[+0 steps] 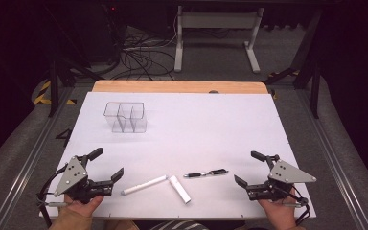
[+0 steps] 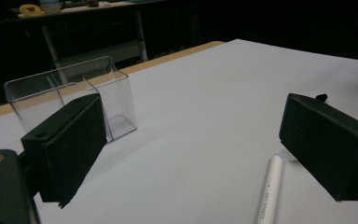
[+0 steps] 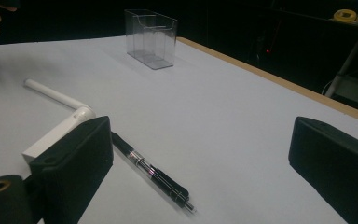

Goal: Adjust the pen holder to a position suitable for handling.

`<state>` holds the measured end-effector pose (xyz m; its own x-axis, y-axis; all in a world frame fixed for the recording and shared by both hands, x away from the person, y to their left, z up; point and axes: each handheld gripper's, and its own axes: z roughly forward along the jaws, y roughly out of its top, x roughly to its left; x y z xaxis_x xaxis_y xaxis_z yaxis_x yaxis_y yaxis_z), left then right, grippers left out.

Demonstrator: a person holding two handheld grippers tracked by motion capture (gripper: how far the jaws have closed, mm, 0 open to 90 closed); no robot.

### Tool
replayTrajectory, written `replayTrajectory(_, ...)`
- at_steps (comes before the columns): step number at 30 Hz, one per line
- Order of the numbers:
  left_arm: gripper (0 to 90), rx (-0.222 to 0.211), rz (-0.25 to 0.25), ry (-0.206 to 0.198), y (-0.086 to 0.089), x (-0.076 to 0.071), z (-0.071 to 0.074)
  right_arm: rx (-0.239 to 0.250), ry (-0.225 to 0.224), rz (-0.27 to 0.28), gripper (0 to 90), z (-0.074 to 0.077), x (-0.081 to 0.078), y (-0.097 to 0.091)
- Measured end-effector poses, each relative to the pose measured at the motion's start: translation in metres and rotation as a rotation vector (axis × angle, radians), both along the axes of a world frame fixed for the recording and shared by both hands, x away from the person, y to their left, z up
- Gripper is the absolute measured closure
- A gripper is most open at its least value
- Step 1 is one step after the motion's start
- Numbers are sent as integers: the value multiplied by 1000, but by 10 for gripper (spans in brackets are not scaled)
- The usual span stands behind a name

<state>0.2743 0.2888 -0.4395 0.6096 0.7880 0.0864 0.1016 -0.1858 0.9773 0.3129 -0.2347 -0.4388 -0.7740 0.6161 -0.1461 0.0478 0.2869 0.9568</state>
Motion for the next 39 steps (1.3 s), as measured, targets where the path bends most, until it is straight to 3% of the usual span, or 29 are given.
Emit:
replayTrajectory(19,105,23,1,-10,-1,0,5,3,16,11,103,-2,-1,0)
replayTrajectory(28,115,16,-9,14,0,4,9,7,28,19,104,-4,-1,0)
replayTrajectory(31,119,18,-12,22,0,6,10,-18,32,29,103,-5,1,3)
replayTrajectory(39,120,22,-34,43,2,17,23,-17,43,32,103,-7,0,4)
